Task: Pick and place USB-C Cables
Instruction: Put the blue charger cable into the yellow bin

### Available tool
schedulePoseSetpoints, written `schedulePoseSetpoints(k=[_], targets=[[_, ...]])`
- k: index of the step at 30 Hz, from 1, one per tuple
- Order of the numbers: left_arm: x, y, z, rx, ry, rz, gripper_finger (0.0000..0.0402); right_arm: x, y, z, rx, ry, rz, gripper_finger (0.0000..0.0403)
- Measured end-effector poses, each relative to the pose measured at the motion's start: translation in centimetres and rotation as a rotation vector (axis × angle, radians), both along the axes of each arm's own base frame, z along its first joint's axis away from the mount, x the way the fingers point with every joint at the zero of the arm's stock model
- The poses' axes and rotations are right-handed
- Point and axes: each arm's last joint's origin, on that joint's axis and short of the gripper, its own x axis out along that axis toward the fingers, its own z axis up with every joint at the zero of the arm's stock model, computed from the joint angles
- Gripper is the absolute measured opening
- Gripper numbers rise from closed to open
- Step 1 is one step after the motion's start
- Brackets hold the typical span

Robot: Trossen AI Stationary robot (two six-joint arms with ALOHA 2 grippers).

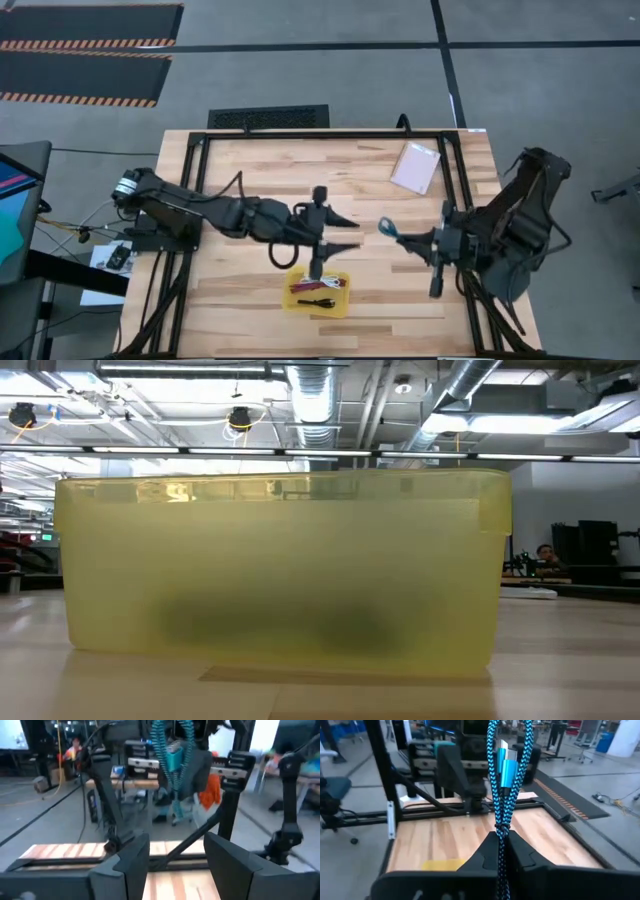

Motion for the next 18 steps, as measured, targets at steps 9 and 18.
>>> schedulePoseSetpoints(k=[9,18], targets=[[-0.1,1.6,-5.6,-0.143,-0.258,-0.136,0.0179,0.6,1.0,-3.5,0.047,-0.073,-0.034,0.0019],[-1.2,1.8,-8.0,-0.200,-0.340,-0.165,0.0179,4.7,-0.7,-5.9,0.118,-0.143,0.094,0.0019]])
